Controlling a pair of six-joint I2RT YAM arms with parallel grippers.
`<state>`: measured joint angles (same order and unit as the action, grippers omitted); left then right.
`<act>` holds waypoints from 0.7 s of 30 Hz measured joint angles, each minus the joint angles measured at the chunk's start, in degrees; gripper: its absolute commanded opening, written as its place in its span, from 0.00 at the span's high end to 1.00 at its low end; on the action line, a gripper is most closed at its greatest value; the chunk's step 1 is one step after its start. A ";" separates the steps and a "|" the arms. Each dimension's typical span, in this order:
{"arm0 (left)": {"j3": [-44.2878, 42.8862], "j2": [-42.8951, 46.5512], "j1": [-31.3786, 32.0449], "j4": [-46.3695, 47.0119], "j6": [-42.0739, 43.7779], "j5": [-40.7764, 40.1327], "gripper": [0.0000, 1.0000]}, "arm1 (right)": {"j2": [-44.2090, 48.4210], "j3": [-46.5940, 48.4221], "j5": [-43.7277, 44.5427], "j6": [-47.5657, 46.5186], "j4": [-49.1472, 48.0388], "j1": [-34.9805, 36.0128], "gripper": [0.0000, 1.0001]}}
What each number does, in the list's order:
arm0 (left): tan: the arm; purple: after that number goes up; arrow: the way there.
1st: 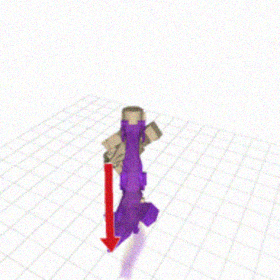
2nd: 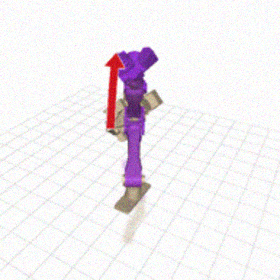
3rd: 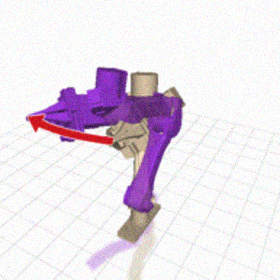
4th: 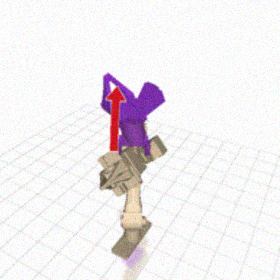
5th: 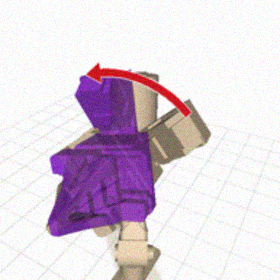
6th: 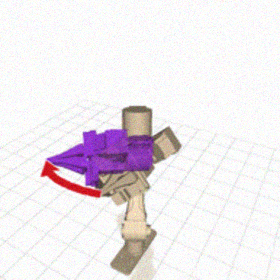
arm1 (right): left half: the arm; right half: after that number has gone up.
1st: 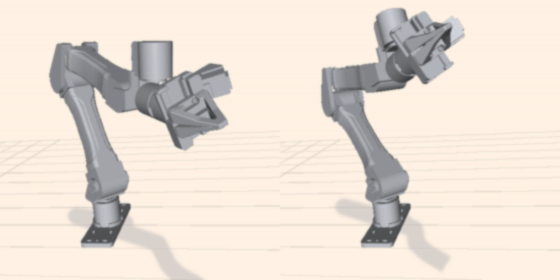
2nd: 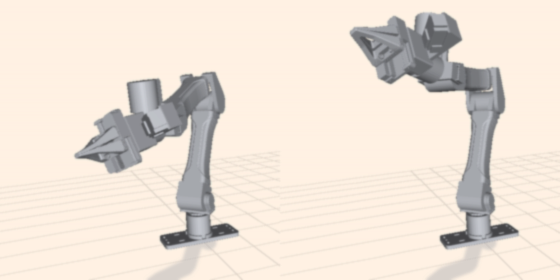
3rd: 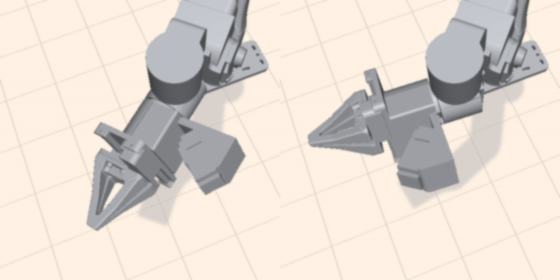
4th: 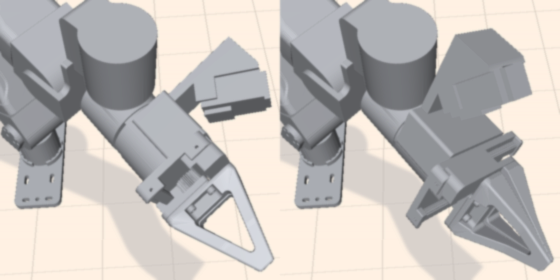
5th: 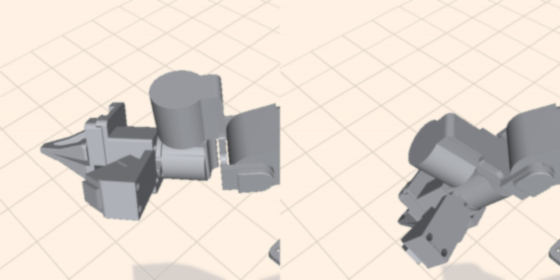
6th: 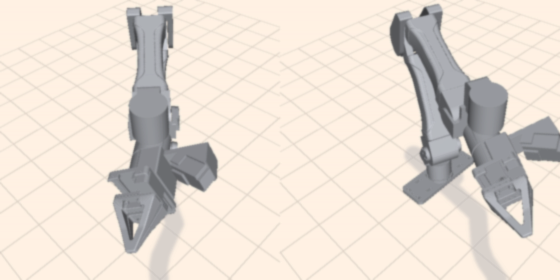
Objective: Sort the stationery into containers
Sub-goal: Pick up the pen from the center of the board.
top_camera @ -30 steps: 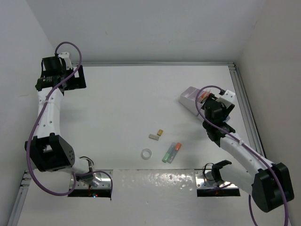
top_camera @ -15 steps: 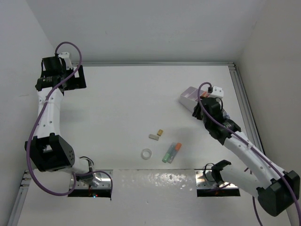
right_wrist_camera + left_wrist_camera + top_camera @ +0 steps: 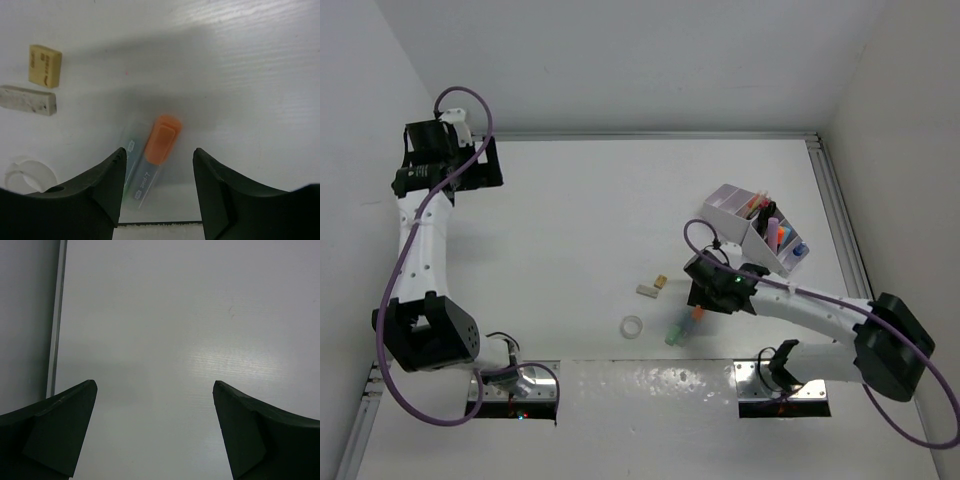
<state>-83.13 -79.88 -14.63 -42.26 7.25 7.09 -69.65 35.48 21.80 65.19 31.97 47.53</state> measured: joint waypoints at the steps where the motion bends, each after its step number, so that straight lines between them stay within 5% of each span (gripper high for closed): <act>1: 0.00 0.28 0.00 0.00 0.00 0.02 0.00 | -1.42 0.00 -0.74 0.55 -0.09 0.59 0.45; 9: 0.17 1.27 0.00 0.02 0.00 0.09 0.00 | -9.40 -0.09 -3.91 3.69 -1.79 2.27 0.53; 21: 0.63 1.27 0.00 0.02 -0.02 0.24 0.00 | -9.53 -1.16 -3.28 8.92 -5.33 2.60 0.63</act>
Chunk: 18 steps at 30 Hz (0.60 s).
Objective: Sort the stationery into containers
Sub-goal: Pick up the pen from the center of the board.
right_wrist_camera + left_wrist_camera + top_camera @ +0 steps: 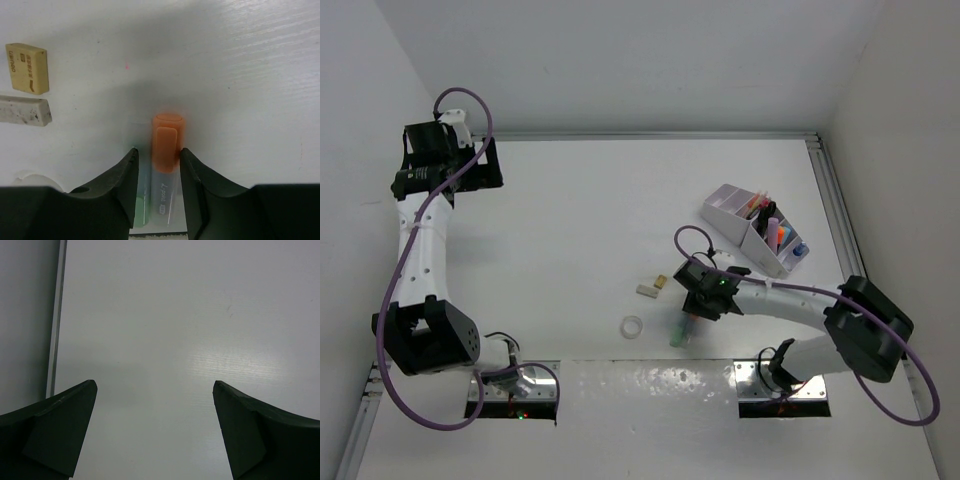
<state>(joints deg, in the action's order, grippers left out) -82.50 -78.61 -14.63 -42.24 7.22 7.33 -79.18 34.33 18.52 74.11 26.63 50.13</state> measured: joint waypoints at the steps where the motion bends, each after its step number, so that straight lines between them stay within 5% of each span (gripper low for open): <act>1: 0.00 0.00 0.00 -0.02 0.00 0.00 0.00 | 0.15 -0.04 0.46 0.35 0.26 0.00 0.64; 15: 0.00 0.00 -0.07 0.00 0.00 0.02 0.00 | 0.28 -2.03 3.58 0.26 5.73 0.00 0.64; 18: 0.00 0.00 -0.07 -0.02 0.00 0.00 0.00 | -0.92 -1.03 3.58 -0.35 6.08 0.00 0.85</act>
<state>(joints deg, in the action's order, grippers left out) -82.50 -78.61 -14.70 -42.26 7.22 7.33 -80.09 33.30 22.11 73.76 32.71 50.13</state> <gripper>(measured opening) 0.996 0.268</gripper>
